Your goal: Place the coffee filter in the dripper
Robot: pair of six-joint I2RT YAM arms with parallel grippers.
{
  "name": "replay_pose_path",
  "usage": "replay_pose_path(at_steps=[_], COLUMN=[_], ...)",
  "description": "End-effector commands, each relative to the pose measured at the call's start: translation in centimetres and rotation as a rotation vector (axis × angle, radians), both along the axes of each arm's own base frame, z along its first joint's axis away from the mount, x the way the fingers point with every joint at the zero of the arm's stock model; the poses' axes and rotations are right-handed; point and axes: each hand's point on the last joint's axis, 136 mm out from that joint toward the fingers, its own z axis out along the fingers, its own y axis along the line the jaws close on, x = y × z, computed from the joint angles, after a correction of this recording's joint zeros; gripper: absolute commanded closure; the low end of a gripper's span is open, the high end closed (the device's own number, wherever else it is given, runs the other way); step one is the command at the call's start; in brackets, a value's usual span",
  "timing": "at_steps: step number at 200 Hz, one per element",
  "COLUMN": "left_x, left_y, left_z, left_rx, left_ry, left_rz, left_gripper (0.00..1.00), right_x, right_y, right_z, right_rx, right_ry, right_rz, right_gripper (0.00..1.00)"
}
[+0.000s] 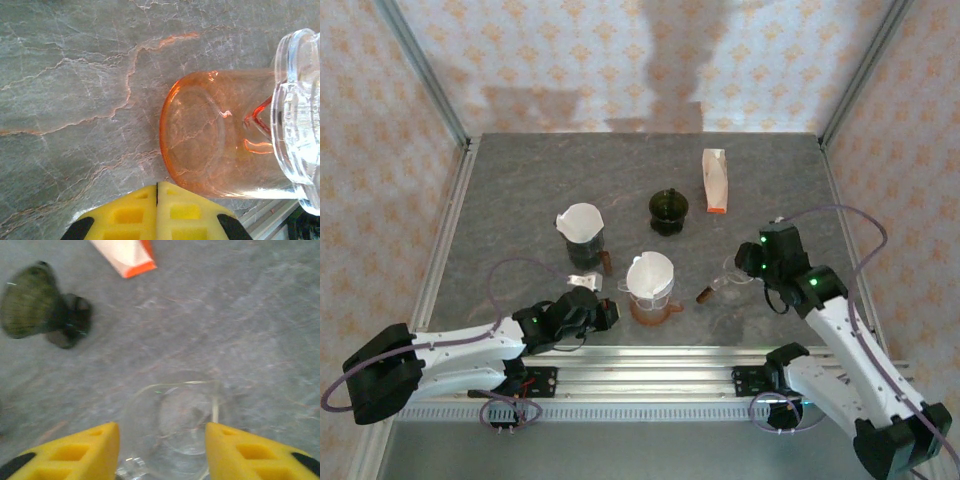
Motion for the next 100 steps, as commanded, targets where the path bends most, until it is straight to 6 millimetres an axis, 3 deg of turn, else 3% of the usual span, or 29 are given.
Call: replay_pose_path(at_steps=[1,42,72,100], left_x=[0.2,-0.3,-0.7,-0.9], left_y=[-0.6,-1.0,-1.2,-1.7], left_z=[0.8,0.9,0.7,0.1], left_rx=[0.004,0.011,0.014,-0.020], left_ry=[-0.021,-0.021,-0.018,-0.009], left_rz=[-0.016,-0.034,-0.038,-0.038], left_gripper=[0.95,0.88,0.85,0.85], right_x=[-1.6,-5.6,-8.2,-10.2], right_y=[3.2,7.5,9.5,11.6], right_z=[0.8,-0.7,-3.2,-5.6], right_rx=[0.081,0.122,0.116,0.168], right_ry=[-0.014,0.009,0.057,0.067], right_rz=[0.148,0.315,0.396,0.476], right_gripper=[0.57,0.65,0.74,0.76])
